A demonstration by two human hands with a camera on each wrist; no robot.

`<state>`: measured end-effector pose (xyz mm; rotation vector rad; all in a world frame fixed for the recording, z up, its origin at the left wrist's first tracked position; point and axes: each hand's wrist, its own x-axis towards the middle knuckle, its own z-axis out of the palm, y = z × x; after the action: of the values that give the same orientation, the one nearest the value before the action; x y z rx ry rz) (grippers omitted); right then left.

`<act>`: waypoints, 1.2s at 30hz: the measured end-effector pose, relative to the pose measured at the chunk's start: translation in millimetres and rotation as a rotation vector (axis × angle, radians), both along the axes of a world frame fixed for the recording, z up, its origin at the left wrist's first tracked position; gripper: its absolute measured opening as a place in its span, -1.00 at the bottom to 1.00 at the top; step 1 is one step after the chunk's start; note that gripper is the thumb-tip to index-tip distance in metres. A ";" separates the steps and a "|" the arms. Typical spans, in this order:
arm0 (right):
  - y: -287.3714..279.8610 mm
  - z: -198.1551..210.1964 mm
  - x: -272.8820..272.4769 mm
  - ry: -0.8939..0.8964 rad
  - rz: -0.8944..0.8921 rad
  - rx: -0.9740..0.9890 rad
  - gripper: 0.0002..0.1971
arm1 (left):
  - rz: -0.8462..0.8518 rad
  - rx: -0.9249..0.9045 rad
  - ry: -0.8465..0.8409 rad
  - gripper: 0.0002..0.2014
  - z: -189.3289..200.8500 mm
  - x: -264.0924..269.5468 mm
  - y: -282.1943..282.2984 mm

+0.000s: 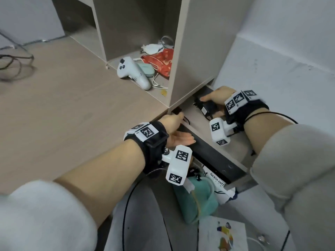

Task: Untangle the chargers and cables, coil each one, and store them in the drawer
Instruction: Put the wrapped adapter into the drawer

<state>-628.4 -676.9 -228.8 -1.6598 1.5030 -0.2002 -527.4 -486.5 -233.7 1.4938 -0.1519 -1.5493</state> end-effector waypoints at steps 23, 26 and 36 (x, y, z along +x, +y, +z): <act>-20.8 -37.0 41.8 -0.088 0.266 0.179 -0.64 | -0.154 0.085 -0.136 -0.63 -36.1 14.9 -23.9; -19.5 -34.6 38.2 -0.097 0.267 0.217 -0.70 | -0.164 0.082 -0.139 -0.61 -37.8 15.7 -24.2; -18.1 -29.1 31.7 0.196 0.270 -0.022 -0.44 | -0.166 0.061 -0.179 -0.60 -36.2 13.7 -22.3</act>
<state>-596.7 -694.9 -258.0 -1.9243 1.4012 0.0950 -513.7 -508.8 -269.9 1.7037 -0.3432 -1.5600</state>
